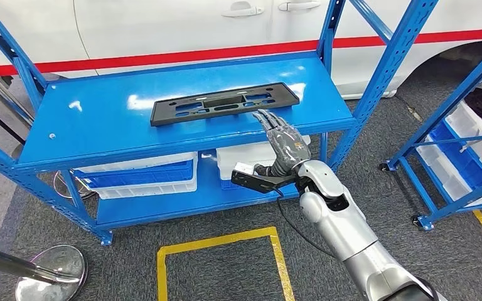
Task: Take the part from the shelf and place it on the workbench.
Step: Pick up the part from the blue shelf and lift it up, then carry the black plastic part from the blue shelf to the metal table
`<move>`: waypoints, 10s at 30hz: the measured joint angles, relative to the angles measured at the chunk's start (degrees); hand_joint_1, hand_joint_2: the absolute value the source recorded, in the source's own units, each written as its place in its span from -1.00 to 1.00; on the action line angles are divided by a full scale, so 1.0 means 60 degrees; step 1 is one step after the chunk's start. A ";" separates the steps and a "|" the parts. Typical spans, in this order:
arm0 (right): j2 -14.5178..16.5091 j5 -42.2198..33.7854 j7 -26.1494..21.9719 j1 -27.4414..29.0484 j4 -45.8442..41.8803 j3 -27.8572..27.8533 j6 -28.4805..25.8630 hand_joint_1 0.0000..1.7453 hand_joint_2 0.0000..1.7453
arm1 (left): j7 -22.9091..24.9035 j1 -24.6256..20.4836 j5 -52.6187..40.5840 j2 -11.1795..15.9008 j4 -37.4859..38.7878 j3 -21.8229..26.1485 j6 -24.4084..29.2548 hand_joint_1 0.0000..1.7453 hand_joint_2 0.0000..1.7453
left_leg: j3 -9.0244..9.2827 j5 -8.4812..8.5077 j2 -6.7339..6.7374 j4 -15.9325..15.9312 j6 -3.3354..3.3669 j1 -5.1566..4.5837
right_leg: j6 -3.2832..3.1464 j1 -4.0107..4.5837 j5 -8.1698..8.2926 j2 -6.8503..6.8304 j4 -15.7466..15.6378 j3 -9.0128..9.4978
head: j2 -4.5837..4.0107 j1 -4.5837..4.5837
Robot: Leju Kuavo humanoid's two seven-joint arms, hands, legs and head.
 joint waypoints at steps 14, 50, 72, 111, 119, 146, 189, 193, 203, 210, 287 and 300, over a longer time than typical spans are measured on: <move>0.0006 0.0116 -0.0060 0.0073 0.0307 -0.0032 -0.0002 -1.00 1.00 | -0.0229 -0.0210 -0.0509 0.0000 0.0094 0.0293 0.0031 -1.00 -1.00 | 0.1151 0.0251 -0.0032 -0.1782 0.0515 -0.0012 | 0.0493 -0.0015 -0.0889 -0.0003 0.2549 -0.1421 | 0.0000 0.0016; 0.0164 0.0207 -0.0067 0.0244 0.0605 -0.0058 -0.0026 -1.00 1.00 | -0.0486 -0.0500 -0.1077 -0.0002 0.0489 0.0794 0.0057 -1.00 -1.00 | 0.1564 -0.0001 -0.0043 -0.1895 0.0322 -0.0033 | 0.0381 -0.0009 0.0353 -0.0046 0.0147 -0.0595 | 0.0000 0.0043; 0.0320 0.0405 -0.0062 0.0142 0.0731 0.0004 -0.0016 -1.00 1.00 | -0.0698 -0.0468 -0.0897 0.0000 0.0576 0.0967 -0.0128 -1.00 -1.00 | 0.0756 0.0695 -0.0020 -0.1882 0.0496 -0.0033 | 0.0358 0.0070 -0.0988 0.0015 0.0992 -0.0020 | 0.0000 0.0066; 0.0438 -0.0502 -0.0292 -0.0783 0.1975 0.2814 0.1369 1.00 1.00 | -0.1707 -0.1302 -0.2650 0.0029 0.1168 0.2341 0.0311 -1.00 -1.00 | 0.1426 0.0094 -0.0036 -0.1951 0.0264 -0.0098 | 0.0127 0.0067 0.0213 0.0030 0.0040 -0.0340 | 0.0000 0.0044; 0.0477 -0.0554 -0.0209 -0.0717 0.1897 0.2848 0.1196 1.00 1.00 | -0.1783 -0.1491 -0.2978 0.0033 0.1394 0.2847 0.0330 -1.00 -1.00 | 0.1431 0.0090 -0.0035 -0.1948 0.0263 -0.0105 | 0.0128 0.0059 0.0213 0.0030 0.0039 -0.0337 | 0.0000 0.0045; 0.0482 -0.0412 -0.0375 -0.0678 0.1821 0.2857 0.1023 1.00 1.00 | -0.2102 -0.1906 -0.3471 0.0047 0.1725 0.4034 0.0001 -1.00 1.00 | 0.1468 0.0082 -0.0031 -0.1948 0.0263 -0.0105 | 0.0128 0.0061 0.0212 0.0038 0.0038 -0.0287 | 0.0000 0.0044; -0.0069 0.1659 -0.1173 0.1335 -0.4089 0.1032 -0.2356 1.00 1.00 | -0.2450 -0.1972 -0.4365 0.0018 0.2214 0.4052 0.1000 -1.00 1.00 | 0.1325 0.0071 0.0009 -0.1726 0.0325 -0.0025 | 0.0432 -0.0105 0.0075 0.0001 0.0400 -0.0320 | 0.0000 0.0056; -0.0232 0.1694 -0.1436 0.1357 -0.4311 0.1038 -0.2423 1.00 1.00 | -0.2603 -0.1965 -0.4501 0.0029 0.2215 0.3983 0.0879 -1.00 1.00 | 0.1225 -0.0055 0.0000 -0.1567 0.0133 -0.0006 | 0.0172 -0.0068 0.0102 0.0008 0.0273 -0.0388 | 0.0000 0.0050; -0.0799 0.2253 -0.1958 0.1242 -0.4834 0.1556 -0.3509 1.00 1.00 | -0.3048 -0.2045 -0.5142 0.0107 0.2278 0.3847 0.0942 -1.00 1.00 | 0.1659 -0.0613 0.0008 -0.1166 0.0174 -0.0020 | -0.0012 0.0041 0.0605 -0.0062 0.0282 -0.0972 | 0.0000 0.0047; -0.1102 0.2305 -0.2100 0.1161 -0.5059 0.1774 -0.3821 1.00 1.00 | -0.3261 -0.2155 -0.5453 0.0132 0.2457 0.3864 0.1057 -1.00 1.00 | 0.1623 0.0101 0.0017 -0.2038 0.0452 -0.0041 | 0.0381 0.0013 0.0316 -0.0055 0.0567 -0.1208 | 0.0000 0.0062; -0.1246 0.1163 -0.2122 -0.0341 -0.4922 0.2879 -0.3255 1.00 1.00 | -0.4078 -0.3316 -0.5148 0.1380 0.4613 0.5046 0.1453 -1.00 1.00 | 0.0042 0.0681 -0.0648 -0.1225 0.0186 -0.0226 | -0.0139 0.0052 -0.0140 0.0120 -0.0395 0.0588 | 0.0000 -0.0004; -0.0491 0.0501 -0.2579 -0.1191 -0.4462 0.3983 -0.3106 1.00 1.00 | -0.2683 -0.4833 -0.4326 0.3903 0.6284 0.5699 0.0681 -1.00 1.00 | 0.0591 0.0760 0.0382 -0.1706 0.0087 -0.0003 | 0.0233 0.0074 -0.0277 -0.1273 -0.0005 0.0318 | 0.0000 -0.0034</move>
